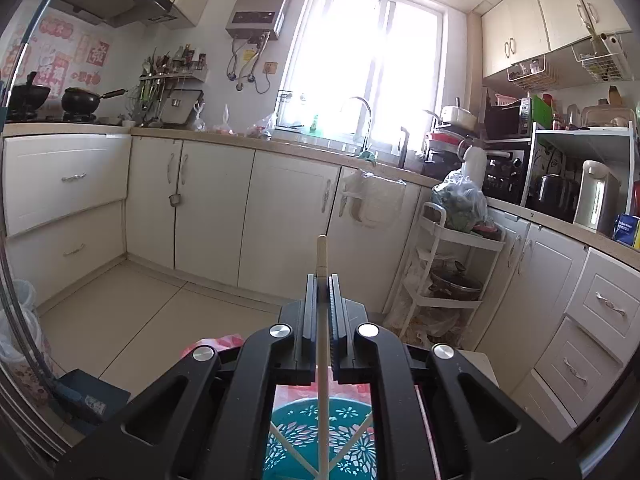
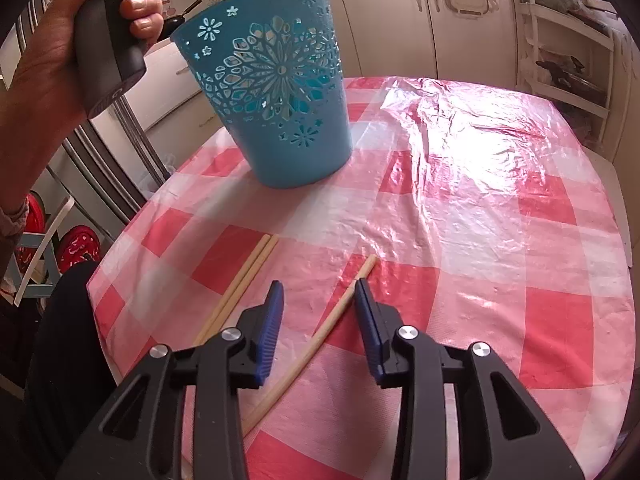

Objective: Organize utensils
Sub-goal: 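Lift the chopstick with the left gripper over the basket and release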

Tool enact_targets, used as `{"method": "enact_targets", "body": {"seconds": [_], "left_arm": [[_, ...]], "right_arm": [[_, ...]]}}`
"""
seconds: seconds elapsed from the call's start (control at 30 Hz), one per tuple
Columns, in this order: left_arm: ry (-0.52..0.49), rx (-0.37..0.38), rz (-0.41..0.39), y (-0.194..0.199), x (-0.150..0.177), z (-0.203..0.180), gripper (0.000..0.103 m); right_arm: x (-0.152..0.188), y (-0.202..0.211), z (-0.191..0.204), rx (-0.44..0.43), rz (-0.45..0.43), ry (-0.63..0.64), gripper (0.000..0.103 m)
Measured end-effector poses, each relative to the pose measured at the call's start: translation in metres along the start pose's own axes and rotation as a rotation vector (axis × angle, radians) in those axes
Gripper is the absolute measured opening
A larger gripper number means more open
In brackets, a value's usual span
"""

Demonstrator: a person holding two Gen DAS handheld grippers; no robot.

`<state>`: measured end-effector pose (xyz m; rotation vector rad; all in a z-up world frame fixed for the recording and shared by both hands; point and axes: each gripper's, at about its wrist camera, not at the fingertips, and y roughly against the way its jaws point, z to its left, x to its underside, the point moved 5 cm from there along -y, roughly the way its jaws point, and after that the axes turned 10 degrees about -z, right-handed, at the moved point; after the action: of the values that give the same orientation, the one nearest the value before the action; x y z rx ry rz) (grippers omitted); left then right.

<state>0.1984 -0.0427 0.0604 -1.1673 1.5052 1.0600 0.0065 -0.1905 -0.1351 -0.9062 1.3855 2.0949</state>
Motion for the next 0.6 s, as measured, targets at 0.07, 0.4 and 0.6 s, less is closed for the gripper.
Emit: {"method": "enact_targets", "body": {"seconds": [0.07, 0.4, 0.6], "left_arm": [[-0.005, -0.003, 0.011, 0.001, 0.007, 0.001, 0.005], [-0.044, 0.002, 0.092, 0.013, 0.036, 0.005, 0.005], [-0.043, -0.022, 0.123, 0.035, 0.041, 0.018, 0.030]], "right_arm": [[0.000, 0.000, 0.000, 0.000, 0.000, 0.004, 0.038], [0.001, 0.000, 0.002, 0.004, -0.001, 0.011, 0.038], [0.001, 0.000, 0.002, 0.004, -0.001, 0.015, 0.039]]}}
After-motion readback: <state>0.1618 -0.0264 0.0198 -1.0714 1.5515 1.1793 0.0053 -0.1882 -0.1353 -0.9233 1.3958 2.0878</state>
